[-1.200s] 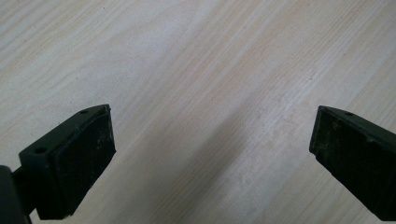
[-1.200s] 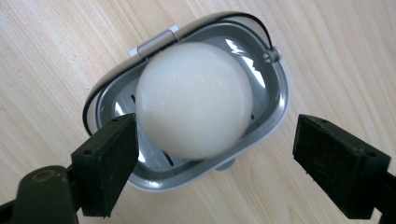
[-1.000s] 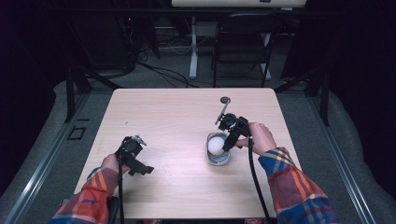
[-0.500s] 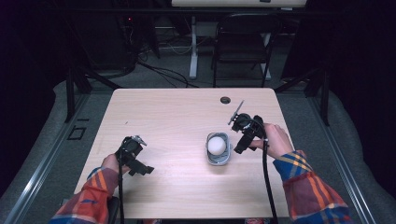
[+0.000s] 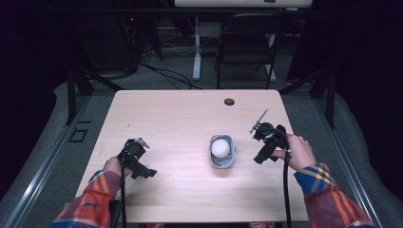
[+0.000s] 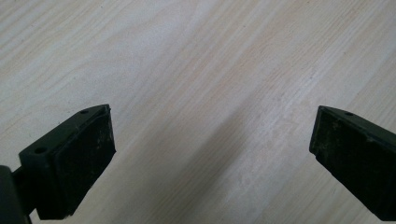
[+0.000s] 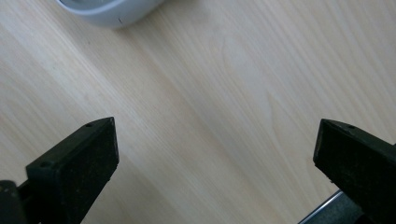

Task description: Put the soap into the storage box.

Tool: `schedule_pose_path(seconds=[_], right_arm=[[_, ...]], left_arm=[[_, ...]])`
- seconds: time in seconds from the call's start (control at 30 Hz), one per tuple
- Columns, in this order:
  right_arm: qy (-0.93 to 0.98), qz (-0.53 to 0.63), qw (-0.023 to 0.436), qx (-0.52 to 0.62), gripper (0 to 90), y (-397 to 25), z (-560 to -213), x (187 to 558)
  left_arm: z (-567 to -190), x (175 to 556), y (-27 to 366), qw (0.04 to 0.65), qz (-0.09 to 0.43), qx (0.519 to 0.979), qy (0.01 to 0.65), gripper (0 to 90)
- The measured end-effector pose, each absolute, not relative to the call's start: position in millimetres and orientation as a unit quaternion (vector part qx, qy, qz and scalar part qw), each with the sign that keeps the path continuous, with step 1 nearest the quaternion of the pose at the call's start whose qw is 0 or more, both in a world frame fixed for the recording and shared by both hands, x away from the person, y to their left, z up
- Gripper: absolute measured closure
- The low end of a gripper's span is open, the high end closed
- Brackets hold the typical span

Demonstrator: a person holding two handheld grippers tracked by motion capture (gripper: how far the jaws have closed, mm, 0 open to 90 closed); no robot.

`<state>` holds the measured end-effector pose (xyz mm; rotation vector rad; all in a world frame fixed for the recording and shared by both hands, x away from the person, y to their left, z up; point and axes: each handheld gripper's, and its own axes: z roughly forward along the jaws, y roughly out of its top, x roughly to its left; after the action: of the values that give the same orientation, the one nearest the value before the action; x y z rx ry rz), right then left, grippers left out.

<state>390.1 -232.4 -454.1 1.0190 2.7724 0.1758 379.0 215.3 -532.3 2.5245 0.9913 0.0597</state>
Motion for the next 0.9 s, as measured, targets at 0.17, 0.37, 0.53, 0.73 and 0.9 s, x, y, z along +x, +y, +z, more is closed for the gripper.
schedule_pose_path(seconds=[0.17, 0.37, 0.53, 0.73, 0.9], right_arm=[[0.926, 0.065, 0.090, 0.360, 0.0, -249, -459, 383], [0.921, 0.065, 0.092, 0.372, 0.0, -271, -465, 371], [0.916, 0.065, 0.096, 0.385, 0.0, -280, -473, 365], [0.910, 0.054, 0.100, 0.399, 0.0, -290, -492, 352], [0.903, 0.069, 0.114, 0.409, 0.0, -297, -506, 339]], left_arm=[[-532, 378, 215, 0.212, 0.025, 0.910, 0.356, 0.1], [-532, 378, 214, 0.209, 0.024, 0.910, 0.357, 0.0], [-532, 378, 214, 0.205, 0.023, 0.912, 0.355, 0.0], [-533, 378, 213, 0.205, 0.021, 0.912, 0.354, 0.0], [-534, 378, 212, 0.201, 0.021, 0.914, 0.351, 0.0]])
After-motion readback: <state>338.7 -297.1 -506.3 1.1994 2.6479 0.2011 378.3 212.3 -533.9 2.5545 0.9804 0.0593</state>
